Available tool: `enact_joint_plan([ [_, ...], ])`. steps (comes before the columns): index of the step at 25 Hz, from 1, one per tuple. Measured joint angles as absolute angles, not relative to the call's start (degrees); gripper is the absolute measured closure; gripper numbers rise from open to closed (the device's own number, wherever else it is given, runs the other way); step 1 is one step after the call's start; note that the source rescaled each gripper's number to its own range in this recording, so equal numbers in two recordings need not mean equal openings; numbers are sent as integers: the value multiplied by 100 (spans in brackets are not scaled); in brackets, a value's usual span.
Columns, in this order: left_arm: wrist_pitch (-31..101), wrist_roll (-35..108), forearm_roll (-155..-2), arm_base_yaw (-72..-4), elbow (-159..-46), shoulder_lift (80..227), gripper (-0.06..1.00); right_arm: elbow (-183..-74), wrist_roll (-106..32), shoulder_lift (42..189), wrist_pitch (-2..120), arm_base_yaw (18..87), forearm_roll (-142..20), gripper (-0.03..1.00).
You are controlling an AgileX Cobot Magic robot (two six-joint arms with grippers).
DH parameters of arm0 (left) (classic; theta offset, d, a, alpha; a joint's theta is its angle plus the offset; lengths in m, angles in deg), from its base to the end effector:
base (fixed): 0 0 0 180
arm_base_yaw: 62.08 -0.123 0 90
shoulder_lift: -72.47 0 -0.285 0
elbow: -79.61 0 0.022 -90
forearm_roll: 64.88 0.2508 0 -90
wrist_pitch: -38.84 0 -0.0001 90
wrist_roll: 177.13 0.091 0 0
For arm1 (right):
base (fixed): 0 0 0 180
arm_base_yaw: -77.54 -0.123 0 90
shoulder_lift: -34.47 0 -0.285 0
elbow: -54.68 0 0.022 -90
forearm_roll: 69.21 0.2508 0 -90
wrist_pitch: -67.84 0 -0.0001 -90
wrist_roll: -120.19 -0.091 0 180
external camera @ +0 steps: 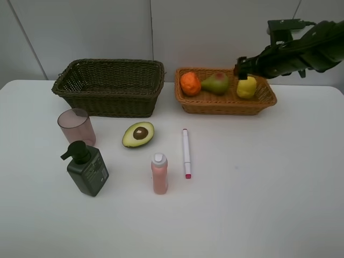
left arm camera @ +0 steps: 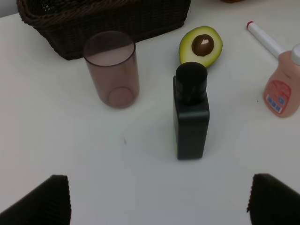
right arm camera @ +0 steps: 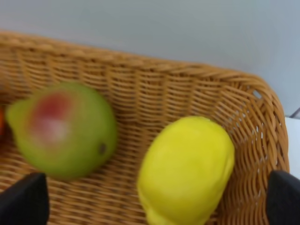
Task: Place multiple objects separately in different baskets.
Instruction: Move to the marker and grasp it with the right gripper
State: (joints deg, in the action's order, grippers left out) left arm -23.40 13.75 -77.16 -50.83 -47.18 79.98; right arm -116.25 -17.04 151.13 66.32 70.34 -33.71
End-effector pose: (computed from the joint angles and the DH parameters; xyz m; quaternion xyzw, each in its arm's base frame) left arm -0.0025 -0.0170 0.2541 0.1691 0.8571 -0.1085 0.4744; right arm 0.4135 0.0537 0.1943 -0.1162 0.8872 0.0066 0.4464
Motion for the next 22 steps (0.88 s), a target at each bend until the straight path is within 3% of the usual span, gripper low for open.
enact_joint_plan([
  [15,-2340,1375,-7716,-5083,-4718,7998,-6,-11625,-2374,13268,4579,6980,-3310,0],
  [22,-2340,1375,-7716,-5083,-4718,7998,-6,-11625,-3879,12739,3737,6459,-4740,0],
])
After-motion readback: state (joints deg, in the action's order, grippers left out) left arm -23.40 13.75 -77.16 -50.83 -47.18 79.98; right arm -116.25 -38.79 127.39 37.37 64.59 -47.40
